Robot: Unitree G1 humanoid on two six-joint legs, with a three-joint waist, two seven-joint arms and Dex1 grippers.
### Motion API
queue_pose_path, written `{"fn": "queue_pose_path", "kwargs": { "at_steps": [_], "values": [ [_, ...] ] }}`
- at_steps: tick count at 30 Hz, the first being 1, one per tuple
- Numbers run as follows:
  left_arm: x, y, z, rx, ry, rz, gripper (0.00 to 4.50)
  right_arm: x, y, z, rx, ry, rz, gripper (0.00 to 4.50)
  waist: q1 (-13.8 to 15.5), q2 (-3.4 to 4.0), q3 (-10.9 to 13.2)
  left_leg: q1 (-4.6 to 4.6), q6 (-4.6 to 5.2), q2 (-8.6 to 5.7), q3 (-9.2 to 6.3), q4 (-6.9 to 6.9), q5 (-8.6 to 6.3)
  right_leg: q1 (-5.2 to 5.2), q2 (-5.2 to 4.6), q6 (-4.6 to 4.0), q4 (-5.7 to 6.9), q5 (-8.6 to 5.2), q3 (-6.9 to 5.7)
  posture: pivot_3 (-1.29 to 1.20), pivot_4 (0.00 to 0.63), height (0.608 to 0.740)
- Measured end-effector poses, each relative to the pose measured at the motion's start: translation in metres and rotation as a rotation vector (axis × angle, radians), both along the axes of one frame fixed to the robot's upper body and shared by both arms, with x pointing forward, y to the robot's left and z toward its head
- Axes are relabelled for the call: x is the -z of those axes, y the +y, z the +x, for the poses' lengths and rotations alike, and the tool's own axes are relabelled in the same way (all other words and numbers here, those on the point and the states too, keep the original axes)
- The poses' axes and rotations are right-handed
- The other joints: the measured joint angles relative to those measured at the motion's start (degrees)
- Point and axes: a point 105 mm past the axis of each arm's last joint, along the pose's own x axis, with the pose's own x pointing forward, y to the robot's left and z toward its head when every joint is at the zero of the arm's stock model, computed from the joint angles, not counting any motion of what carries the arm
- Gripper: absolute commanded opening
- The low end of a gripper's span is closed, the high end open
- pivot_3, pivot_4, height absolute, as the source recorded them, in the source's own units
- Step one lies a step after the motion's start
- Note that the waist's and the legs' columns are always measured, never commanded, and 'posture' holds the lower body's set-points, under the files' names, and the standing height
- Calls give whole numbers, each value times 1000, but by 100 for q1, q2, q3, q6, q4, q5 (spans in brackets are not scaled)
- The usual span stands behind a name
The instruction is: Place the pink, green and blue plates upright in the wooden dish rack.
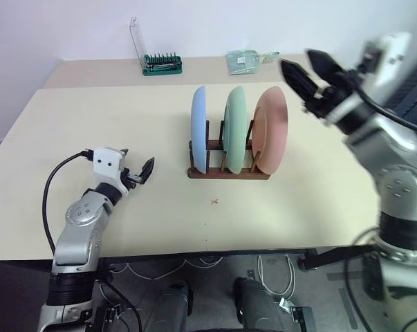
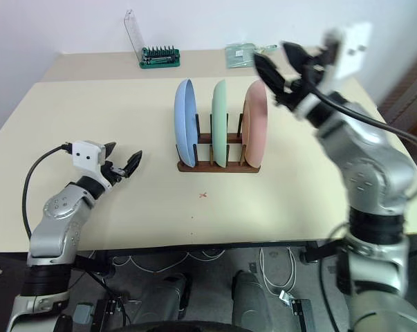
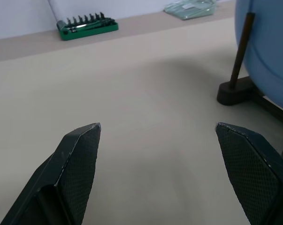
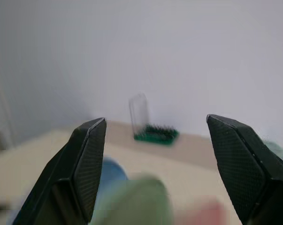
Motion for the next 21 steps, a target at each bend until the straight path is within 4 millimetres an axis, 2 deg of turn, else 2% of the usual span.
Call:
{"fn": "queue_pose_path", "kwargs": {
  "at_steps": [3,4,8,15,21],
  "values": [
    [4,2,2,-1,15,7,4031,18,-45,-9,97,43,-54,3456,-4,0,0,5,1,3,10,2,0,2,-1,0,0,0,2,0,150,740],
    [5,3,5,1,18,9,4031,32,-57,-10,137,78,-100,3456,-1,1,-2,8,1,4,10,3,-1,6,1,0,1,-1,2,0,150,740],
    [0,6,13,2,3,28,4031,85,-86,-8,222,230,-184,3456,-26,8,3,10,1,5,26,7,0,5,0,1,0,0,13,0,150,740],
    [-2,6,13,13,-7,37,4031,90,-86,-11,196,196,-241,3456,1,19,3,8,2,4,28,11,-1,4,-2,2,-1,0,15,0,150,740],
    [3,7,10,8,7,36,4031,110,-89,-12,176,237,-297,3456,6,18,3,8,2,2,26,11,-1,5,-4,2,0,0,15,0,150,740]
  ]
}}
